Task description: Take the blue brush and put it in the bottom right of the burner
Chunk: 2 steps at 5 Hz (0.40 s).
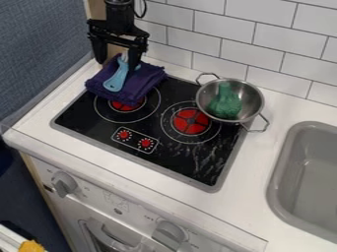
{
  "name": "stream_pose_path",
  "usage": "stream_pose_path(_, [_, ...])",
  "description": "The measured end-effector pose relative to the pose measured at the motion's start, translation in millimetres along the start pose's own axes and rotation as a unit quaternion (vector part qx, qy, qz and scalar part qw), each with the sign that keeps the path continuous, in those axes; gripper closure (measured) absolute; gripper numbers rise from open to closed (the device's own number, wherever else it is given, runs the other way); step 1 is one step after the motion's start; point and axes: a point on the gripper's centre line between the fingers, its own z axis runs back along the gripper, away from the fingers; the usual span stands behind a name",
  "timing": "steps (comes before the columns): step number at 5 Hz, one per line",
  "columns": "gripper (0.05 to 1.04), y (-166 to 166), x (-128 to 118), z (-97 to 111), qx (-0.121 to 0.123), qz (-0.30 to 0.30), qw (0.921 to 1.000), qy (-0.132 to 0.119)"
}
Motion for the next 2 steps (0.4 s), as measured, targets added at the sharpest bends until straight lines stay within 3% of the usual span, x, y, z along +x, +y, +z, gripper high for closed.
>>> stream_pose_path(2, [0.083,-8.8,-3.0,5.1,-0.007,-0.012,0.9999,-0.010])
